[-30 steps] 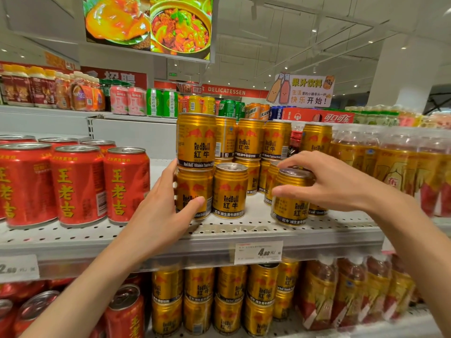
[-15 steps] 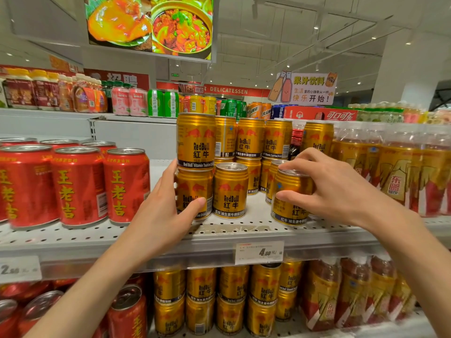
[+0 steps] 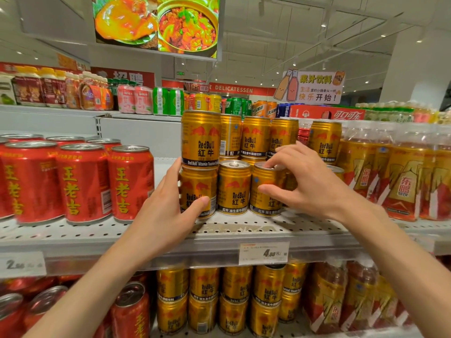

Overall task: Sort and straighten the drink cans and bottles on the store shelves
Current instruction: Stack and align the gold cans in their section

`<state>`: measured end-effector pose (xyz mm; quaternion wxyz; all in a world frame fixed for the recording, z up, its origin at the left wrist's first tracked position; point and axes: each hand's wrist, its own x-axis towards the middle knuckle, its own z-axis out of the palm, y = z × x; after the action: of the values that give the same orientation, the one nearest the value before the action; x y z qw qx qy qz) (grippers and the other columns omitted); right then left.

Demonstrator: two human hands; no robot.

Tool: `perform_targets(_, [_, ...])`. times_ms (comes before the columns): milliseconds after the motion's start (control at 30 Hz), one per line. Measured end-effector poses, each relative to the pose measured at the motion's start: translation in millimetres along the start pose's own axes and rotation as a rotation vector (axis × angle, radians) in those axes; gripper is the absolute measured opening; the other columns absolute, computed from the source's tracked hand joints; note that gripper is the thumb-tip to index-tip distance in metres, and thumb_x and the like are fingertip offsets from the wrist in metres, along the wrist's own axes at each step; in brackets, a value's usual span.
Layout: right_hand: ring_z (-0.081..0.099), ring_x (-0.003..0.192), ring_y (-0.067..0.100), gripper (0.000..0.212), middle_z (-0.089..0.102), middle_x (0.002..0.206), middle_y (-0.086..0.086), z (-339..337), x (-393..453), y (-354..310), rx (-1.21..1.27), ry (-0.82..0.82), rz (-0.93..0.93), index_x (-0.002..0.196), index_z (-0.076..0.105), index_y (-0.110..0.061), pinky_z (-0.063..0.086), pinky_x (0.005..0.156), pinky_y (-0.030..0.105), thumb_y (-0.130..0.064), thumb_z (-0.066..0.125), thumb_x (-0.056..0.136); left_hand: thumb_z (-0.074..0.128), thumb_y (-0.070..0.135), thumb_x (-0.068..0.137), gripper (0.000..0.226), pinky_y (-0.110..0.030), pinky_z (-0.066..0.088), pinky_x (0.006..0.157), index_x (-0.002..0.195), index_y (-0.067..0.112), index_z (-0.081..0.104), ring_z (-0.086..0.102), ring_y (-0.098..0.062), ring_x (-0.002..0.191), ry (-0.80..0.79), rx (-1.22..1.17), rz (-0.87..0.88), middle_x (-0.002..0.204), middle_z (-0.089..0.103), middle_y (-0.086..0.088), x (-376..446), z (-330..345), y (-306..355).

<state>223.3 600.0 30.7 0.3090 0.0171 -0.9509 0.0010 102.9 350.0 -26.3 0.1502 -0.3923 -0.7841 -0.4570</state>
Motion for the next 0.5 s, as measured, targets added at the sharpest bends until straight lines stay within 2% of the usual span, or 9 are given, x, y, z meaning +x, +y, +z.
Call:
perform_targets(33, [0.055, 0.117, 0.009, 0.052, 0.064, 0.117, -0.011, -1.9, 0.6, 1.6, 0.038, -0.015, 0.011, 0.117, 0.063, -0.027, 0.024, 0.124, 0.047, -0.067, 0.054, 0.084, 0.065, 0.044, 0.092, 0.080, -0.044, 0.046, 0.109, 0.154, 0.043, 0.015, 0.053, -0.005, 0.128, 0.003, 0.001, 0.001, 0.145, 0.050, 0.016, 0.3, 0.2, -0.5])
perform_targets(100, [0.056, 0.110, 0.007, 0.047, 0.064, 0.115, -0.011, -2.7, 0.8, 3.0, 0.101, -0.018, 0.022, 0.117, 0.063, -0.027, 0.032, 0.119, 0.048, -0.060, 0.059, 0.084, 0.065, 0.044, 0.092, 0.080, -0.044, 0.046, 0.109, 0.154, 0.042, 0.015, 0.053, -0.004, 0.129, 0.005, 0.003, 0.003, 0.145, 0.050, 0.017, 0.7, 1.0, -1.4])
perform_targets(200, [0.057, 0.102, 0.010, 0.047, 0.064, 0.109, -0.010, 0.8, 0.0, 1.4, 0.142, 0.016, 0.013, 0.115, 0.065, -0.025, 0.050, 0.099, 0.044, -0.059, 0.063, 0.083, 0.065, 0.044, 0.092, 0.080, -0.043, 0.046, 0.109, 0.155, 0.041, 0.016, 0.052, -0.003, 0.128, 0.012, 0.009, 0.010, 0.144, 0.050, 0.018, 0.6, 1.3, -0.9])
perform_targets(300, [0.058, 0.103, 0.012, 0.047, 0.064, 0.109, -0.009, 2.7, 0.5, 1.9, 0.165, 0.030, 0.014, 0.114, 0.065, -0.023, 0.052, 0.093, 0.040, -0.058, 0.064, 0.083, 0.065, 0.043, 0.092, 0.079, -0.040, 0.047, 0.107, 0.154, 0.042, 0.017, 0.053, -0.002, 0.126, 0.023, 0.022, 0.019, 0.142, 0.051, 0.019, -0.5, 0.9, 1.3])
perform_targets(433, [0.057, 0.102, 0.012, 0.050, 0.065, 0.109, -0.008, 4.0, 0.8, 4.2, 0.152, 0.033, 0.016, 0.115, 0.067, -0.022, 0.051, 0.093, 0.038, -0.059, 0.063, 0.082, 0.065, 0.045, 0.091, 0.079, -0.042, 0.051, 0.101, 0.153, 0.046, 0.016, 0.062, -0.002, 0.112, 0.039, 0.054, 0.024, 0.135, 0.056, 0.021, -1.6, 1.8, 3.0])
perform_targets(500, [0.057, 0.101, 0.012, 0.049, 0.066, 0.108, -0.009, 4.5, -0.5, 5.9, 0.162, 0.052, 0.010, 0.114, 0.068, -0.021, 0.051, 0.091, 0.036, -0.058, 0.064, 0.082, 0.066, 0.045, 0.090, 0.088, -0.036, 0.046, 0.106, 0.158, 0.039, 0.009, 0.058, -0.006, 0.123, 0.069, 0.106, 0.021, 0.141, 0.054, 0.016, -3.1, 3.6, 2.5])
